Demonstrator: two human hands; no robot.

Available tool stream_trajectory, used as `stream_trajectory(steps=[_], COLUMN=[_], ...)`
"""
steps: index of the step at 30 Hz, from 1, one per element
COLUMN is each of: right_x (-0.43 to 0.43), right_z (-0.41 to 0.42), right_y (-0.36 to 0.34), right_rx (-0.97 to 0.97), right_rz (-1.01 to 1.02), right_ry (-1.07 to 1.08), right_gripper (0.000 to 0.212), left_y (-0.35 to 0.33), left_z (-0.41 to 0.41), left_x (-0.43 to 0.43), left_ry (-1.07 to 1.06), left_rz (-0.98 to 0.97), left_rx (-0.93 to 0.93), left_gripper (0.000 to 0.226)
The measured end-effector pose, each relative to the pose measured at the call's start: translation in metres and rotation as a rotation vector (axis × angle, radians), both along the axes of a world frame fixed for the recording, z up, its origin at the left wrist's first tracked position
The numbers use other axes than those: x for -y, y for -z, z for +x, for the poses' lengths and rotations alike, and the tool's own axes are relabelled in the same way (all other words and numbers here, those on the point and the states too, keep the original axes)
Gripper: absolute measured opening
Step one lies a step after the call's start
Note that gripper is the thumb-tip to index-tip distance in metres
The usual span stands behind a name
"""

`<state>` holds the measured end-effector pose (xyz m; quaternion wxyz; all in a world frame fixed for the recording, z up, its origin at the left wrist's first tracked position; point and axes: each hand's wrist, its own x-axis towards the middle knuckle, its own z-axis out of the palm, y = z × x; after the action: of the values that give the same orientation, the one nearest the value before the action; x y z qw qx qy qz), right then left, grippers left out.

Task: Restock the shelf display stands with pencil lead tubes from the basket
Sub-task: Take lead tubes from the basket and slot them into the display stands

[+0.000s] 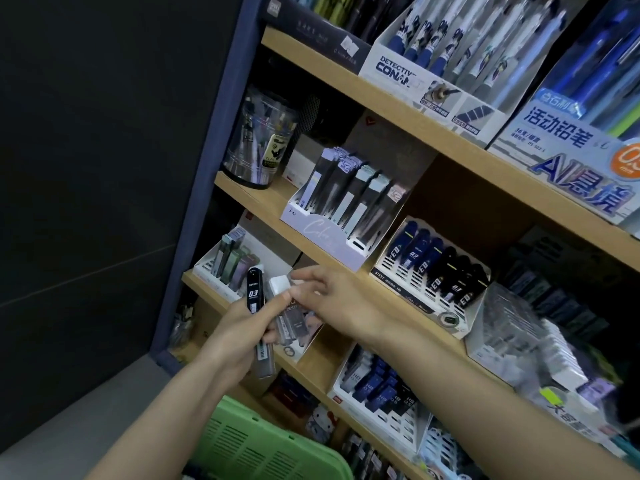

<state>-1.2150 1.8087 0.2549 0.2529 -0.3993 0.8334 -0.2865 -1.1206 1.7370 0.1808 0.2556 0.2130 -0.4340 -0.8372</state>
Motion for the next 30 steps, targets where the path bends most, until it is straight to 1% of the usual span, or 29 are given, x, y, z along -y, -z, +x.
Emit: stream_trajectory(steps=[2,3,7,10,13,15,17,19,22,25,27,30], right_x=[-0.001,-0.002,-0.01,-0.026,-0.051,-0.071,-0.095,-0.12,-0.162,-0.206,-0.235,-0.274], right_z=[-0.001,-0.001,0.0,0.003,0.002,-0.003,-0.009,-0.016,-0.03,-0.047,-0.06,-0.082], right_y=[0.004,0.006,0.012,0.011,0.006,-0.001,-0.01,-0.018,-0.031,-0.049,-0.063,-0.081], right_rx=[0.079,0.069,-0.196,-0.232,-0.26,-0.248,-0.236,-0.251,-0.278,-0.279,-0.335,-0.516], right_rz=[-0.056,-0.077,-0.036,-0.042,-0.062,-0.097,-0.139,-0.171,-0.216,-0.354,-0.447,-0.565], right_ry=[-0.036,-0.059,-0.097,-0.076,-0.071,-0.048,-0.012,0.033,0.142,0.277,0.379,0.531], right_gripper=[0.028,0.026,0.026,0.027,0.036,0.036,0.031,0.03,0.026,0.017,0.013,0.013], left_y=[0.0,0.001,0.004,0.007,0.008,0.009,0.011,0.011,0.007,-0.004,-0.014,-0.032], left_z=[0.0,0.0,0.0,-0.001,-0.003,-0.005,-0.009,-0.014,-0.024,-0.036,-0.047,-0.065], left_x=[0.001,0.001,-0.003,-0.012,-0.026,-0.037,-0.048,-0.06,-0.083,-0.107,-0.121,-0.142], left_ry=[-0.02,-0.036,-0.039,0.01,0.08,0.116,0.136,0.153,0.179,0.208,0.228,0.251], left_rz=[0.028,0.019,-0.099,-0.153,-0.194,-0.22,-0.229,-0.235,-0.249,-0.271,-0.309,-0.318], left_rx=[-0.009,-0.006,0.04,0.083,0.102,0.143,0.183,0.217,0.246,0.241,0.238,0.23], left_gripper=[0.018,0.019,0.016,0.017,0.013,0.016,0.019,0.021,0.019,0.016,0.017,0.016])
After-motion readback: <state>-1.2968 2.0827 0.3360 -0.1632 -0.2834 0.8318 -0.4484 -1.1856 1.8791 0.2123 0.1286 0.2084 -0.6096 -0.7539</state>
